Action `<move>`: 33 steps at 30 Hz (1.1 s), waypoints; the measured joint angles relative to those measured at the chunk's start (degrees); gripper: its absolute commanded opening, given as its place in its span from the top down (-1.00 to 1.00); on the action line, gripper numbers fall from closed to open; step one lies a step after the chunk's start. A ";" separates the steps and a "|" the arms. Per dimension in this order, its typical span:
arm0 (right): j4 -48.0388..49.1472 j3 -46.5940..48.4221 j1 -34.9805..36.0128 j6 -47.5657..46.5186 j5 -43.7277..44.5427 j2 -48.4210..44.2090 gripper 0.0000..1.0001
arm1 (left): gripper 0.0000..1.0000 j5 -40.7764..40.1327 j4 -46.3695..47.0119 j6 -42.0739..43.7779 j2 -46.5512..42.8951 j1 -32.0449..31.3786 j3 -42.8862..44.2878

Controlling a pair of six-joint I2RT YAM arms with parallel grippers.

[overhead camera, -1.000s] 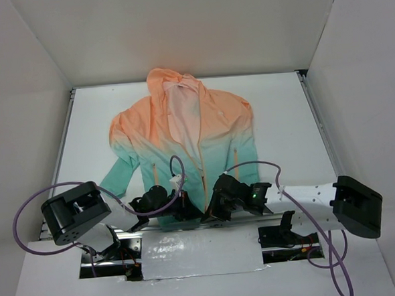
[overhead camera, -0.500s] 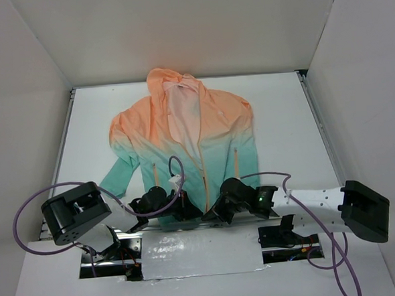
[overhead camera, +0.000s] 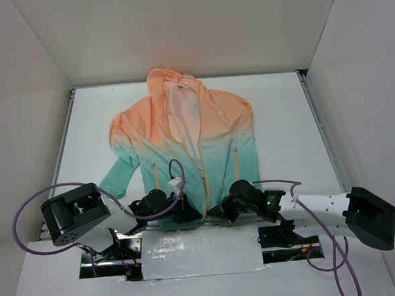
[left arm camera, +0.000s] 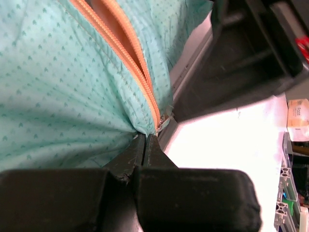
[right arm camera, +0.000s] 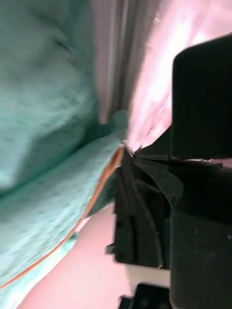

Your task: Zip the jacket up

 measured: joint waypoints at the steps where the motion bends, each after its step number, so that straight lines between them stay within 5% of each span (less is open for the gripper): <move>1: 0.76 -0.70 -0.44 0.24 0.55 -0.09 1.00 | 1.00 0.02 0.04 0.02 0.00 -0.24 0.00; 18: 6.36 -1.88 -5.31 0.96 2.69 1.88 1.00 | 1.00 -0.66 0.13 0.20 0.00 -1.55 0.00; 23: 4.87 -0.50 -5.31 -5.77 3.69 0.35 0.88 | 1.00 -0.98 -0.04 0.20 0.00 -1.64 0.02; 26: 1.60 1.09 -5.29 -15.85 7.21 -4.28 0.49 | 1.00 -1.03 -0.15 0.22 0.00 -1.66 0.02; 27: 0.44 1.90 -5.27 -19.85 8.70 -6.40 -0.45 | 1.00 -1.03 -0.20 0.22 0.00 -1.66 0.02; 29: -0.42 3.02 -5.25 -28.55 11.02 -10.14 -0.86 | 1.00 -1.01 -0.24 0.22 0.00 -1.66 0.04; 32: -2.51 5.05 -5.42 -42.01 12.13 -12.31 -0.53 | 1.00 -1.03 -0.50 0.22 0.00 -1.70 0.04; 33: -3.39 5.88 -5.44 -45.83 12.00 -12.02 -0.21 | 1.00 -1.03 -0.55 0.22 0.00 -1.70 0.04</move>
